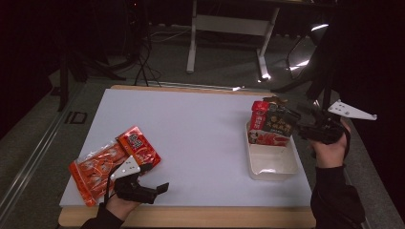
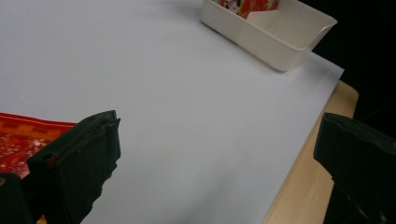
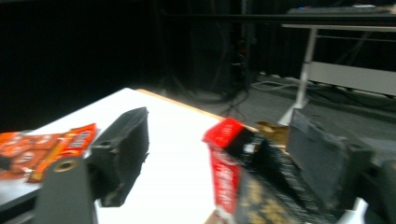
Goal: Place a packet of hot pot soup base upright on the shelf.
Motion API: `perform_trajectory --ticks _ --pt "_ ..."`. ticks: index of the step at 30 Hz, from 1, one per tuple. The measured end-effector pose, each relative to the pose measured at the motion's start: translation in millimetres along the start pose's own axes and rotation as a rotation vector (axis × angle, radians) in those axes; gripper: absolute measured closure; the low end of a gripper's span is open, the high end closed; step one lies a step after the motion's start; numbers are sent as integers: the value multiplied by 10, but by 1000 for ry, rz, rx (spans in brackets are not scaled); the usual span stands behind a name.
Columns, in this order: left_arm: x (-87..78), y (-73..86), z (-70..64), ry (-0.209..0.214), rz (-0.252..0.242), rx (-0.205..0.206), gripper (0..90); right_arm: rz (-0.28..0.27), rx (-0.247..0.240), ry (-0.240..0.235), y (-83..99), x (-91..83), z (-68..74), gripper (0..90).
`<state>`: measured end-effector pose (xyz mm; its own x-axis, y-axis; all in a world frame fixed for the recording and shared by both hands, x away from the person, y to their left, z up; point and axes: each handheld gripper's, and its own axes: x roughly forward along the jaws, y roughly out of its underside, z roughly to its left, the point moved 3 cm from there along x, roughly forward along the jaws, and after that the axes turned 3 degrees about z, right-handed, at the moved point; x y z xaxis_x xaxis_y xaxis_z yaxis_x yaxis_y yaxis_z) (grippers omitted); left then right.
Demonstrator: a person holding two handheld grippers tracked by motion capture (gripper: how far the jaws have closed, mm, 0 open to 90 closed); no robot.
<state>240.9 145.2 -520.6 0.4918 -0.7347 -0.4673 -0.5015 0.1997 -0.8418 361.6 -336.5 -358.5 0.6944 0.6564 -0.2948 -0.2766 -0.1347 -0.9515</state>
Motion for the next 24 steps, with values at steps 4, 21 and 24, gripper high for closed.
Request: perform_trajectory --ticks 4,21,24 --pt "-5 6 20 4 10 -4 11 -6 -3 -48 50 17 178 142" --pt "-224 -76 186 -17 21 -4 76 47 -16 -225 525 75 860 172" --pt "-333 -97 261 -37 8 -4 140 69 -22 -235 599 83 933 172"
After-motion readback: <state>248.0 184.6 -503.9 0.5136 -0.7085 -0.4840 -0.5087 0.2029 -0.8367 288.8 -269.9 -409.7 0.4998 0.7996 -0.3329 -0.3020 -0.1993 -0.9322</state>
